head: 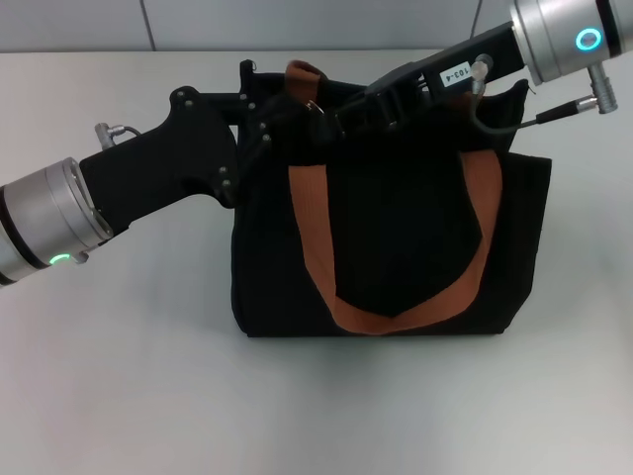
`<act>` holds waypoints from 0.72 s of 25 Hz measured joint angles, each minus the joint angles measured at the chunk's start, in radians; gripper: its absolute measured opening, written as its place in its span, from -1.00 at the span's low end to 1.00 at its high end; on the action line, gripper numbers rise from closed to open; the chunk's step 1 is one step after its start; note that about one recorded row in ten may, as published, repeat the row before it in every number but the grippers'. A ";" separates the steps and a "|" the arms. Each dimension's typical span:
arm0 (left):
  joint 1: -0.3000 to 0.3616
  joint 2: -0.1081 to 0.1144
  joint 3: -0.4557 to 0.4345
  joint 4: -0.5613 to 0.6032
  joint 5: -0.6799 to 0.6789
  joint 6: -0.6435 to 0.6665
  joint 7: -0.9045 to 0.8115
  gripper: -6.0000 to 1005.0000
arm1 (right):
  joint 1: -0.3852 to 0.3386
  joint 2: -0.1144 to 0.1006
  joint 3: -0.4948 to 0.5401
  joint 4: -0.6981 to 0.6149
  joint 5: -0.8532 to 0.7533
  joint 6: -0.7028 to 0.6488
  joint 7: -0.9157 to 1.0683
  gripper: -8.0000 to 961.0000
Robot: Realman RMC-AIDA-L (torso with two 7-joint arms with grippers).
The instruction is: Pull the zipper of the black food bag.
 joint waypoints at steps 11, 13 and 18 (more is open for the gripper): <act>0.000 0.000 0.000 0.000 -0.001 -0.002 0.002 -0.92 | -0.002 -0.001 0.003 -0.019 0.005 -0.034 0.001 -0.89; 0.000 0.000 0.000 0.000 -0.001 -0.002 0.003 -0.92 | -0.002 -0.001 0.003 -0.021 0.006 -0.036 0.001 -0.91; 0.000 0.000 0.000 0.000 0.000 0.004 0.002 -0.92 | 0.006 0.002 -0.006 -0.021 -0.006 -0.023 0.021 -0.98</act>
